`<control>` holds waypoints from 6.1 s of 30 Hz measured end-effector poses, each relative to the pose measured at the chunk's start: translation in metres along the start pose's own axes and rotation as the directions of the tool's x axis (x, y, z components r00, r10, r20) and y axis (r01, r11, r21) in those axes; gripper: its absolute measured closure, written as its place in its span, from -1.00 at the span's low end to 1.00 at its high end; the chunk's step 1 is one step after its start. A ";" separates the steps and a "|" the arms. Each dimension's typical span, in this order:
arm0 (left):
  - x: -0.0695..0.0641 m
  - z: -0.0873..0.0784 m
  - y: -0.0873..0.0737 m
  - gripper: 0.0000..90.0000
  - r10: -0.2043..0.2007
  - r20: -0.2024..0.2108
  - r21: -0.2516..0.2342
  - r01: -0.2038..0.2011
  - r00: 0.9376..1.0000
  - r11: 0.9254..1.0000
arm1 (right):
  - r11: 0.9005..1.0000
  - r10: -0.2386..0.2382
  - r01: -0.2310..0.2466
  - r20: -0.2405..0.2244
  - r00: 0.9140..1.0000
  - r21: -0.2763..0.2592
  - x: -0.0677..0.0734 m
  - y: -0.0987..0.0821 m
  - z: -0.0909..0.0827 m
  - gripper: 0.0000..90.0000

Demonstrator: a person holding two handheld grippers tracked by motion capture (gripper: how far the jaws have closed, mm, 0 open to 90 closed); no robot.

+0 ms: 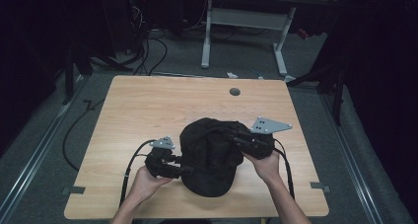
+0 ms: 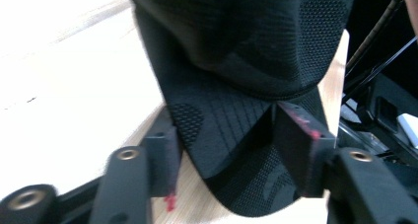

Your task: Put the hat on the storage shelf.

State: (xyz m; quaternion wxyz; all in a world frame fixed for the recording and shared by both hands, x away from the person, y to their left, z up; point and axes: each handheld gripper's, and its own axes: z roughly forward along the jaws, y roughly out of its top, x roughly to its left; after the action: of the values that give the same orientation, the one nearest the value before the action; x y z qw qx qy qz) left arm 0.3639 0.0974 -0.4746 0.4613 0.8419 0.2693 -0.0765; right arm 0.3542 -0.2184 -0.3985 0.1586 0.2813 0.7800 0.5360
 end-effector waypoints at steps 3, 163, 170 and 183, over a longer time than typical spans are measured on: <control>0.000 -0.002 0.000 0.25 -0.001 0.015 -0.008 0.001 1.000 1.000 | 1.000 0.004 -0.004 0.003 1.000 -0.007 -0.001 0.000 0.000 0.84; 0.044 -0.023 0.060 0.92 -0.071 -0.432 -0.340 -0.090 0.899 0.936 | 0.904 0.160 -0.348 0.561 0.813 0.247 -0.045 -0.144 -0.009 -0.20; 0.046 -0.017 0.056 0.92 -0.076 -0.432 -0.333 -0.081 0.899 0.939 | 0.905 0.159 -0.347 0.559 0.814 0.248 -0.045 -0.144 -0.009 -0.21; 0.053 -0.009 0.046 0.92 -0.095 -0.408 -0.321 -0.045 0.908 0.946 | 0.906 0.157 -0.345 0.559 0.814 0.247 -0.045 -0.144 -0.009 -0.21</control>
State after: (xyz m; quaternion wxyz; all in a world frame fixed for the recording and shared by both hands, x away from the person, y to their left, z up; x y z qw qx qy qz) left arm 0.4318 0.1051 -0.4555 0.5234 0.7481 0.3815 0.1445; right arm 0.3461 -0.2904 -0.5308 0.2421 0.5419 0.7415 0.3130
